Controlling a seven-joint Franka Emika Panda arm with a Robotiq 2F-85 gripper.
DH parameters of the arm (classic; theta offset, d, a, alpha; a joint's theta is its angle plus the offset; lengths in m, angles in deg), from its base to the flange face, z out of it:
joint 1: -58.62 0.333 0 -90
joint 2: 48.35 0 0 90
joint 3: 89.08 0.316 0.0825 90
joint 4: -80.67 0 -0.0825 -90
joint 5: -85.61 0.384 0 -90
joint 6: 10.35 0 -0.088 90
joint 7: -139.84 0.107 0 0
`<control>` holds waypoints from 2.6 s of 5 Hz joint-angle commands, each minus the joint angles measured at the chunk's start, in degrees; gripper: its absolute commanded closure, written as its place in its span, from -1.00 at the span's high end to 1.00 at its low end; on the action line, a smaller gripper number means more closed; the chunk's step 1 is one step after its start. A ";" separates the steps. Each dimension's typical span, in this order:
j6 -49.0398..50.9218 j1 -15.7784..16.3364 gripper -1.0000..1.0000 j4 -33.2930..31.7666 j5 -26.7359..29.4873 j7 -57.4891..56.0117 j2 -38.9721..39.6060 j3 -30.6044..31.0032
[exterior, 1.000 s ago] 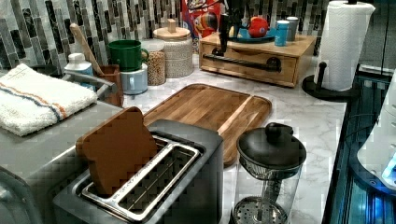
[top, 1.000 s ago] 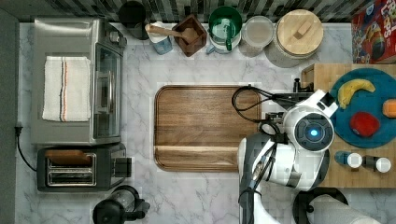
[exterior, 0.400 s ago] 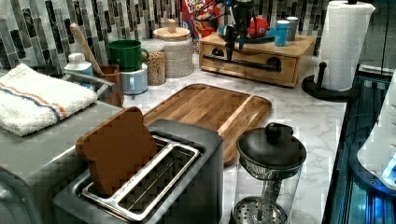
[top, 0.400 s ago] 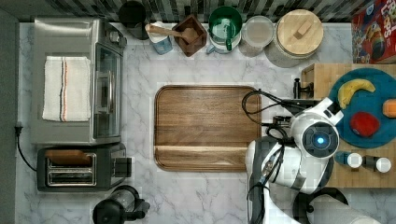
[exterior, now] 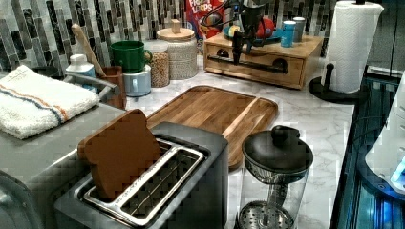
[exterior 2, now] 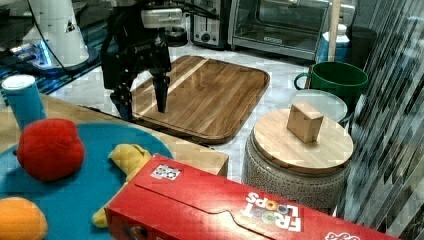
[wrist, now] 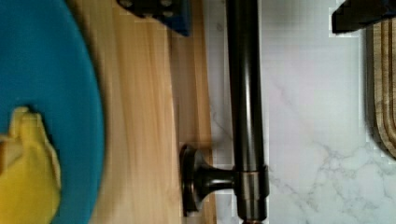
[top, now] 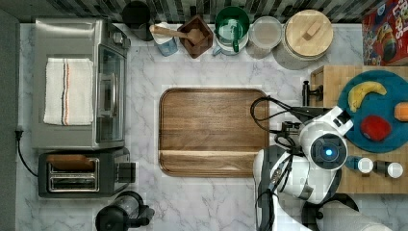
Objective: Open the drawer.
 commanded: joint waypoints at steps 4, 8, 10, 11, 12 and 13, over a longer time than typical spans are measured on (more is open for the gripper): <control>-2.72 -1.58 1.00 -1.06 5.89 -2.02 2.86 6.21; 2.84 1.64 1.00 -3.56 11.12 -4.54 0.29 14.12; 6.87 2.65 1.00 -3.72 10.24 -4.24 -1.79 17.64; 9.02 2.41 1.00 -2.71 10.43 -4.18 -1.36 19.91; 8.22 2.64 1.00 -2.68 8.91 -0.57 -0.67 20.64; 8.04 3.09 1.00 -2.72 7.36 4.68 -0.42 21.49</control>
